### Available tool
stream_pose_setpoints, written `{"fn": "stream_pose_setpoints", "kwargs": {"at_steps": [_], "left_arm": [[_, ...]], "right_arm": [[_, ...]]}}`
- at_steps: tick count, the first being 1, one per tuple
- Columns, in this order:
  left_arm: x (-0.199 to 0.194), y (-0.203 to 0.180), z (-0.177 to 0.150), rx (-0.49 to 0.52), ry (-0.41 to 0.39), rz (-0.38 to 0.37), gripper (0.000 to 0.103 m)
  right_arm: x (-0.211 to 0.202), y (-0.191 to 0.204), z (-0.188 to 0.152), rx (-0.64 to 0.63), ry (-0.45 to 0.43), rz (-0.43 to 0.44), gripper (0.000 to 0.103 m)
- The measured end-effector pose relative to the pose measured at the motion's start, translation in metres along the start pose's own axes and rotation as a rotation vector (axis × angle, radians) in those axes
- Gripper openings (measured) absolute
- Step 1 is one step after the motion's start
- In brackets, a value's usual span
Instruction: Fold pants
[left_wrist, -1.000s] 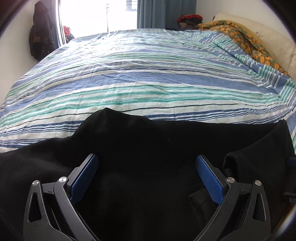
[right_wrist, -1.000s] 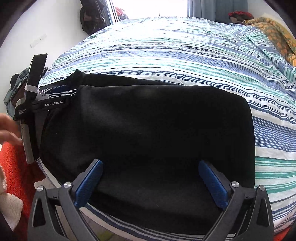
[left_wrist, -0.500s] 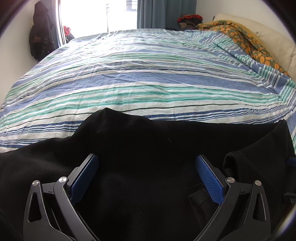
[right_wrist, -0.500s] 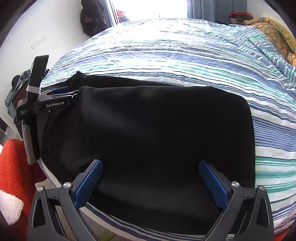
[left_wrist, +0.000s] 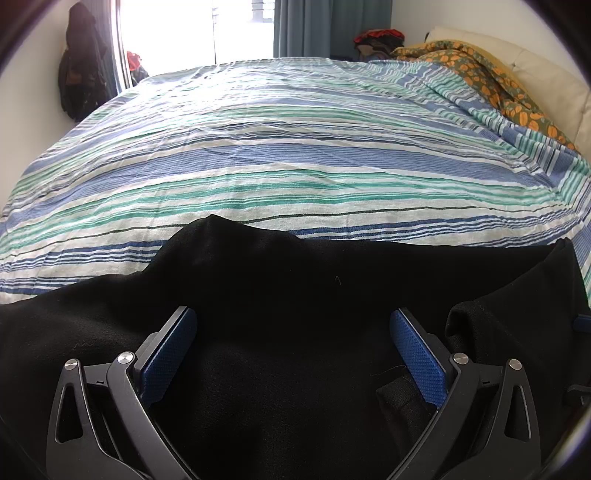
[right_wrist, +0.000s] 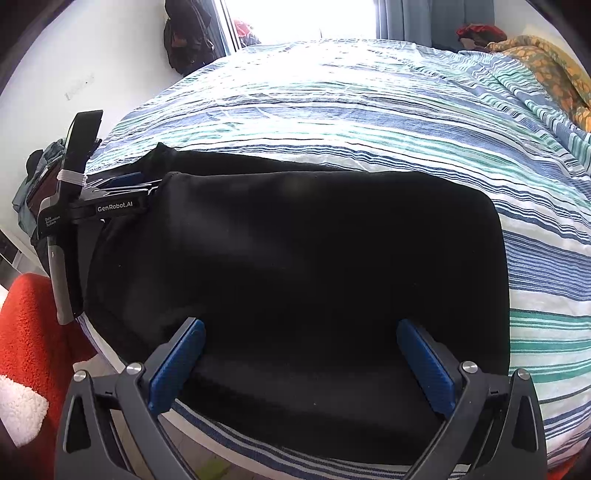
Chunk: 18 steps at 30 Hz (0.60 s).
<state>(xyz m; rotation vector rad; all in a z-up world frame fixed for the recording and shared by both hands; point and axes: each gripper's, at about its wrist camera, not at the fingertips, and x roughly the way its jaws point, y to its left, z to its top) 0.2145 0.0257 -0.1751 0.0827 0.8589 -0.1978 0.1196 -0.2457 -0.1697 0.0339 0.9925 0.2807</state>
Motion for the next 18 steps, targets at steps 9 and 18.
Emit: {"fn": "stream_pose_setpoints", "kwargs": {"at_steps": [9, 18], "left_arm": [[0.0002, 0.0000, -0.0001, 0.000, 0.000, 0.000, 0.103], [0.0004, -0.0001, -0.0002, 0.000, -0.001, 0.000, 0.103]], "right_arm": [[0.0017, 0.0018, 0.0008, -0.002, -0.004, -0.013, 0.103], [0.0016, 0.0013, 0.0006, -0.004, -0.009, -0.009, 0.103]]}}
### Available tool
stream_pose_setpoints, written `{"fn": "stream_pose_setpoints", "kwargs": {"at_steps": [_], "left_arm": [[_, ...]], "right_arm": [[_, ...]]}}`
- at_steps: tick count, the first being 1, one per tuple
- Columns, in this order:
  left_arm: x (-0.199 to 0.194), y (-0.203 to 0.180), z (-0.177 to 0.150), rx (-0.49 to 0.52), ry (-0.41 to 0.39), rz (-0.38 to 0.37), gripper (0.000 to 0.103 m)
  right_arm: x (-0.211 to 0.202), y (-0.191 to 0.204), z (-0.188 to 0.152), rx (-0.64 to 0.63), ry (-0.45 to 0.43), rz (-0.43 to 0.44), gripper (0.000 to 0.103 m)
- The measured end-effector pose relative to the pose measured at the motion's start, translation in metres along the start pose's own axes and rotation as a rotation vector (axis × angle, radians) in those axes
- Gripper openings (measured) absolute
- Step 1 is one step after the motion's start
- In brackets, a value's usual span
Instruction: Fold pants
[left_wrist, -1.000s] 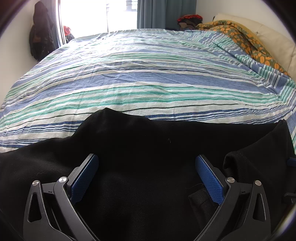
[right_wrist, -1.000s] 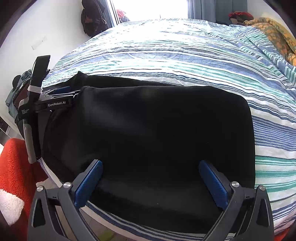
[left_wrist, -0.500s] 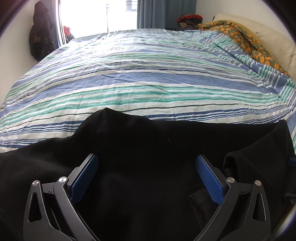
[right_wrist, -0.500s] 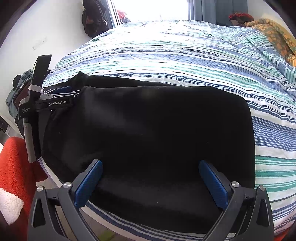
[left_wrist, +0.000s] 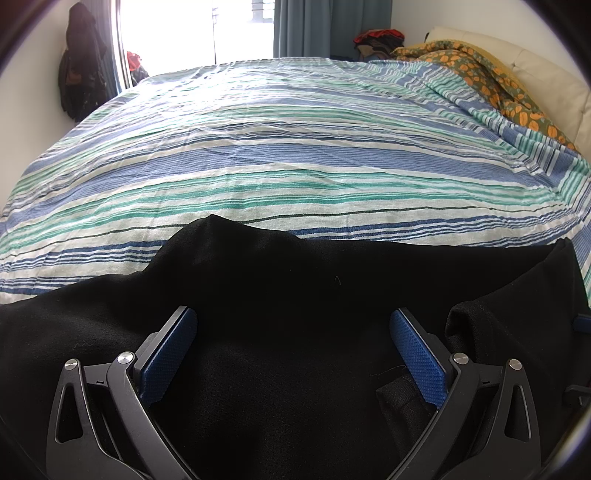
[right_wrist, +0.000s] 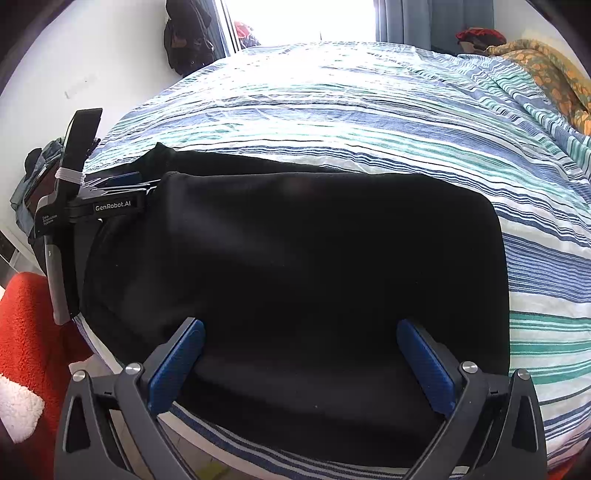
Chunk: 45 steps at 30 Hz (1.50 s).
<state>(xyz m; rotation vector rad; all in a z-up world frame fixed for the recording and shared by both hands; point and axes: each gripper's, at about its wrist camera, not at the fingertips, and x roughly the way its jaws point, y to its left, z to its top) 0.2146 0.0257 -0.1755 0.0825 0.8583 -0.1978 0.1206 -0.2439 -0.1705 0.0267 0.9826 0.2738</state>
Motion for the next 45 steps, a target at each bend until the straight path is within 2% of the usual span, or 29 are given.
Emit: {"fn": "stream_pose_setpoints", "kwargs": {"at_steps": [45], "left_arm": [[0.0003, 0.0002, -0.0001, 0.000, -0.001, 0.000, 0.103]], "right_arm": [[-0.0020, -0.0007, 0.0002, -0.004, -0.012, 0.014, 0.103]]}}
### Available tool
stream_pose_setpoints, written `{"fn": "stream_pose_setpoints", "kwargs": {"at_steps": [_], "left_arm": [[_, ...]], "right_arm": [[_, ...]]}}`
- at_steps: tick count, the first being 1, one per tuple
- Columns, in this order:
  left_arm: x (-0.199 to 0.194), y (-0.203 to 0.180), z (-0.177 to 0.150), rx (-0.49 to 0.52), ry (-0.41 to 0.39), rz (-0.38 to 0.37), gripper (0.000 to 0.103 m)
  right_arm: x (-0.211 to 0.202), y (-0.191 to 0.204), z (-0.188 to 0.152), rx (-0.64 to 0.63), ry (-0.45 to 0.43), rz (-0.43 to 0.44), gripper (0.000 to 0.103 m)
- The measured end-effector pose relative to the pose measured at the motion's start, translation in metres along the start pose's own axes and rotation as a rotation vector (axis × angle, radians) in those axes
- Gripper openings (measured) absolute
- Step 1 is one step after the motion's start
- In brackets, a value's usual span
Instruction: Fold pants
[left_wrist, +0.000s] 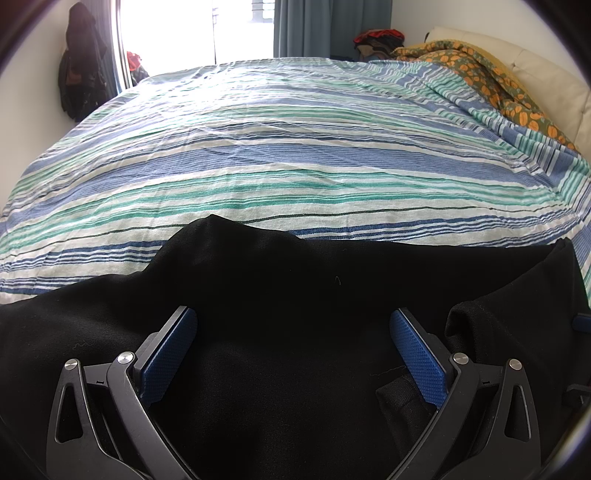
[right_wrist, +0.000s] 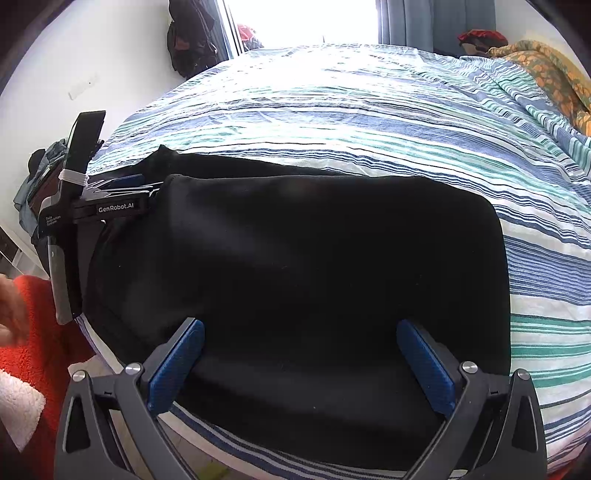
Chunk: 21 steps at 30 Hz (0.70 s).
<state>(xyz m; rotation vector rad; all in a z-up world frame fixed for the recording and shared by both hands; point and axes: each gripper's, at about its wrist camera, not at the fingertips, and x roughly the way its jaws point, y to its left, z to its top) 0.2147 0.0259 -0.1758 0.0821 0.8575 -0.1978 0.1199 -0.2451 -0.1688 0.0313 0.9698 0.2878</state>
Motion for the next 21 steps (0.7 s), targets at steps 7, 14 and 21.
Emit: {"fn": "stream_pose_setpoints", "kwargs": {"at_steps": [7, 14, 21], "left_arm": [[0.001, 0.001, 0.001, -0.002, -0.002, -0.006, 0.103], [0.000, -0.001, 0.002, 0.000, -0.002, -0.002, 0.103], [0.001, -0.001, 0.002, 0.000, -0.003, -0.002, 0.103]], "right_arm": [[-0.004, -0.003, 0.001, 0.008, -0.011, 0.012, 0.103], [-0.013, -0.007, 0.002, 0.046, -0.041, 0.062, 0.103], [-0.009, -0.001, 0.003, 0.029, -0.032, 0.049, 0.103]]}}
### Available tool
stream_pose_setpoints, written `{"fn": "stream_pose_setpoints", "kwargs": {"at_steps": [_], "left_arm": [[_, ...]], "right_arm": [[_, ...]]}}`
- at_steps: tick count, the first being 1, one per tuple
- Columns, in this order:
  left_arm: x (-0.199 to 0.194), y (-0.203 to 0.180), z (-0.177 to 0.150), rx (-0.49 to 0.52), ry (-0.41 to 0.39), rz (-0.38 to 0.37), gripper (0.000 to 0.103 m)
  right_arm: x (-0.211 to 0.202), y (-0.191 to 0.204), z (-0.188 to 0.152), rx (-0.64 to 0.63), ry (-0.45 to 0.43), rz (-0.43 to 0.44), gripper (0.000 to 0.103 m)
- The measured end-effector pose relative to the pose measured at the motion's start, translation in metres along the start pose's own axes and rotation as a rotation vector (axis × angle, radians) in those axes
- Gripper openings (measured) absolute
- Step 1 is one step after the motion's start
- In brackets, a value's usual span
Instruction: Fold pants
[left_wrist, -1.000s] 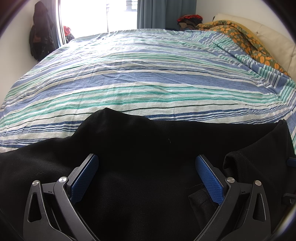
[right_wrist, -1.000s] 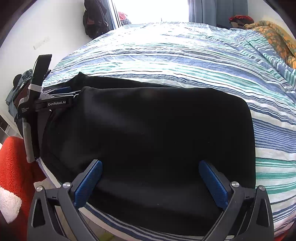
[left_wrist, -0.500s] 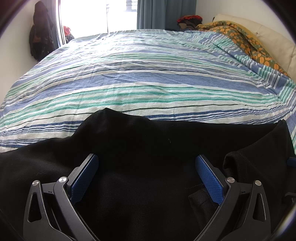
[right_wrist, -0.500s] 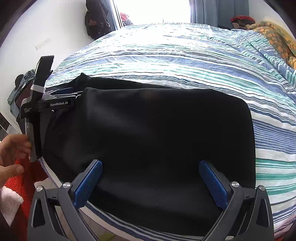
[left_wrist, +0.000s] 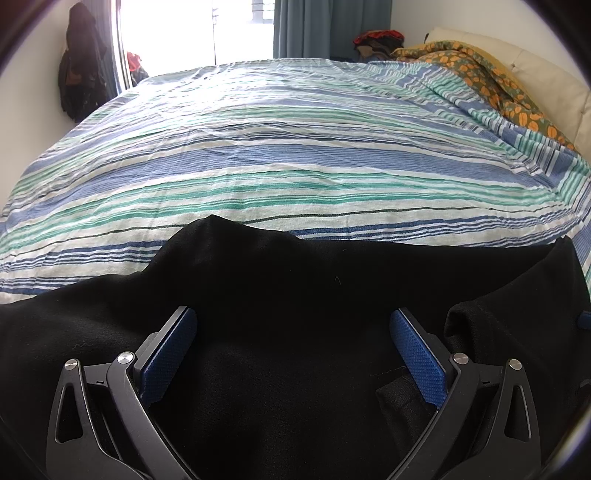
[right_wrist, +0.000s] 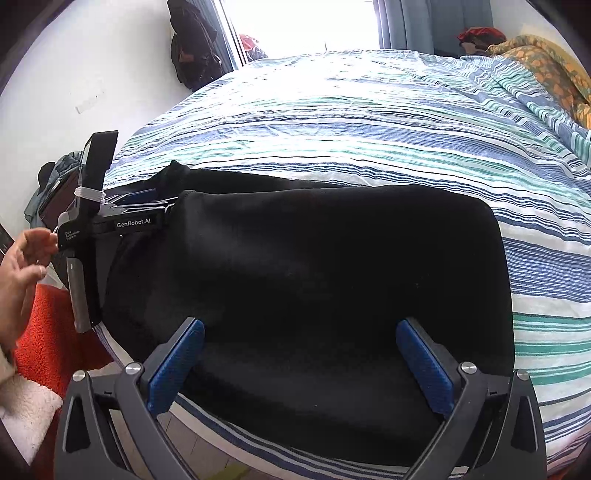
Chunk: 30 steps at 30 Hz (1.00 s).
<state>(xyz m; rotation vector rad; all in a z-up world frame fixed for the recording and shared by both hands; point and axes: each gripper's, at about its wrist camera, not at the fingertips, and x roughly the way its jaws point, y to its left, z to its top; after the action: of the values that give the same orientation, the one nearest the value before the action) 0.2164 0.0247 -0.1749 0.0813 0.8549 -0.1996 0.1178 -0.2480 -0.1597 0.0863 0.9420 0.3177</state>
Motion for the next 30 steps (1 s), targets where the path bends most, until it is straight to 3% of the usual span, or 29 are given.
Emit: {"fn": "stream_pose_setpoints", "kwargs": {"at_steps": [30], "left_arm": [[0.0002, 0.0006, -0.0041, -0.008, -0.015, 0.003, 0.103]], "right_arm": [[0.0047, -0.0012, 0.0028, 0.013, 0.008, 0.001, 0.103]]}}
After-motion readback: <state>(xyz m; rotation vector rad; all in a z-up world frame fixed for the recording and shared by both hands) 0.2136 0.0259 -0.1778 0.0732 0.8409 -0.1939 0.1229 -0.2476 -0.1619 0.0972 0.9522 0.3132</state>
